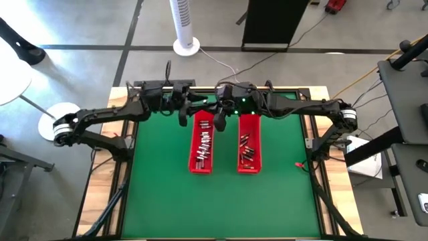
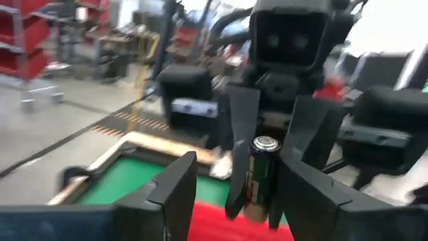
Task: Sort batteries
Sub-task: Put the black battery into the right red bin
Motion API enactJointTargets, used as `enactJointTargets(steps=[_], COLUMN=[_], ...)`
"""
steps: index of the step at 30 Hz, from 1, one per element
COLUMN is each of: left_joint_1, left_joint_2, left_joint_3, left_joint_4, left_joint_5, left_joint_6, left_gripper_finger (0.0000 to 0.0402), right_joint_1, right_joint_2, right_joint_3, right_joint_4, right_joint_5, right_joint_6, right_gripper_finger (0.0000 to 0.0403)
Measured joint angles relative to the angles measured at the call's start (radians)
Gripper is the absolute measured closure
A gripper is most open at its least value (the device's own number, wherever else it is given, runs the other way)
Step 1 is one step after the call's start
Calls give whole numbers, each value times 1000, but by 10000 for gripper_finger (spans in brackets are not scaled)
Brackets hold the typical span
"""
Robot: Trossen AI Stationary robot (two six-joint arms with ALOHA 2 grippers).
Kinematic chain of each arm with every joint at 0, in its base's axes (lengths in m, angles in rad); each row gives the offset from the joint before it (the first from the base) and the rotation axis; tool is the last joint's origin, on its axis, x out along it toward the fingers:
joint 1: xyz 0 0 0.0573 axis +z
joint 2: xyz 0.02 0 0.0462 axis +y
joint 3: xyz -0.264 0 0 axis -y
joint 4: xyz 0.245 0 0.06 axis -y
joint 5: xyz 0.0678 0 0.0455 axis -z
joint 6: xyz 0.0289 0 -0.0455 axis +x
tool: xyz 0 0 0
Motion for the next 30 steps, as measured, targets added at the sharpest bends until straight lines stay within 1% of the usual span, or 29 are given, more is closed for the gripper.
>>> enactJointTargets(steps=[3,5,8,10,12,14,16,19,21,24,30], left_joint_1=[20,31,30,25,16,1,-21,-52,-76,-110,-174], left_joint_2=[-42,-72,-126,-161,-203,-259,-316,-387,-424,-470,-508], left_joint_3=[91,167,275,321,345,346,328,268,223,149,-12], left_joint_4=[-221,-363,-620,-776,-861,-896,-884,-834,-797,-760,-656], left_joint_5=[-42,-67,-95,-160,-234,-287,-296,-314,-350,-388,-392], left_joint_6=[85,128,189,214,221,202,158,79,50,17,-51], left_gripper_finger=[220,221,228,234,240,244,246,246,246,246,246], right_joint_1=[-2,1,7,14,23,40,67,129,165,190,213], right_joint_2=[-16,-37,-67,-82,-100,-121,-146,-190,-217,-221,-151], right_joint_3=[68,119,179,202,205,191,158,91,45,-42,-188], right_joint_4=[-174,-321,-553,-694,-824,-918,-994,-1020,-1012,-941,-840], right_joint_5=[2,-8,-5,26,48,56,53,54,54,79,103], right_joint_6=[-49,-98,-176,-211,-237,-243,-225,-189,-175,-151,-74], right_gripper_finger=[364,364,364,364,364,364,364,364,364,364,364])
